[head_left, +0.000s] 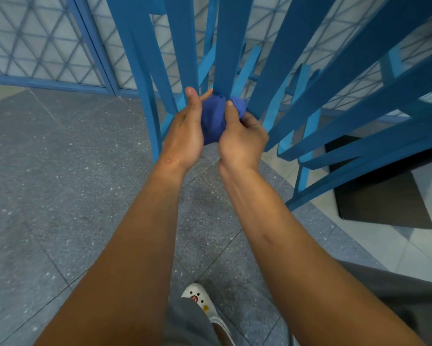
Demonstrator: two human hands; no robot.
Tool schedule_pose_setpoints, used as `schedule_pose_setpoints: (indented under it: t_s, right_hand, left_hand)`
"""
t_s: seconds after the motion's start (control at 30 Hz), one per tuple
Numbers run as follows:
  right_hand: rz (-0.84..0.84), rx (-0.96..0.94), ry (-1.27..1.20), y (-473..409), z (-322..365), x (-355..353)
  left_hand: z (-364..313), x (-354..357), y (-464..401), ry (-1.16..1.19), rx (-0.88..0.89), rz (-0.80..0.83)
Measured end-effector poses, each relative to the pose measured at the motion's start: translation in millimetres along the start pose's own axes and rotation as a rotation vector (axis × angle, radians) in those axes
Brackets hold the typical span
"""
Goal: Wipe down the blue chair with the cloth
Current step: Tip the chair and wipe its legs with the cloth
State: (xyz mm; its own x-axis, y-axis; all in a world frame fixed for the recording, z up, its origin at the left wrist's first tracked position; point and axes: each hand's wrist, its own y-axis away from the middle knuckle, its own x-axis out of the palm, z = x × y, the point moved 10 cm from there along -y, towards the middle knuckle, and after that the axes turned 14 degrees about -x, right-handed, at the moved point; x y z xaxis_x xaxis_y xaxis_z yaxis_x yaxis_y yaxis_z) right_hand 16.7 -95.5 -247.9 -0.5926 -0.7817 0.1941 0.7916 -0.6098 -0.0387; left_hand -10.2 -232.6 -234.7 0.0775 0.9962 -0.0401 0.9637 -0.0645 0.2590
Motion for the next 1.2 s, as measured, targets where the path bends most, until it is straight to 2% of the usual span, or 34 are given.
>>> schedule_pose_setpoints:
  t_s: [0.2, 0.33, 0.43, 0.57, 0.67, 0.8, 0.93, 1.07, 1.2]
  right_hand:
    - [-0.018, 0.212, 0.202, -0.1, -66.8, -10.5]
    - [0.019, 0.253, 0.249, -2.3, -81.1, -11.4]
    - [0.063, 0.261, 0.301, -3.9, -76.3, -13.2]
    - [0.131, 0.232, 0.341, 2.4, -62.7, -25.5]
    - [0.195, 0.215, 0.286, 16.7, -52.3, -34.1]
    - [0.198, 0.187, 0.199, 28.0, -37.7, -54.9]
    - [0.093, 0.204, 0.129, 26.2, -16.3, -97.6]
    - [-0.037, 0.203, 0.033, 16.5, 14.1, -137.2]
    - [-0.034, 0.164, -0.07, 11.0, 50.8, -146.8]
  left_hand:
    - [3.0, 6.1, 5.6, 0.081, -0.013, 0.034]
    - [8.7, 6.5, 7.3, 0.136, -0.017, 0.018]
    - [22.5, 3.2, 11.8, 0.074, -0.043, -0.065]
    - [62.5, -22.4, 14.9, -0.029, -0.209, -0.217]
    - [80.7, -18.3, 17.1, -0.144, -0.317, -0.136]
    - [81.6, -0.6, 22.8, -0.277, -0.333, -0.025]
    - [55.3, 13.7, 29.2, -0.274, -0.254, -0.004]
    - [13.0, 57.1, 47.9, -0.302, -0.119, 0.086]
    - [-16.1, 107.9, 72.6, -0.241, -0.062, 0.185]
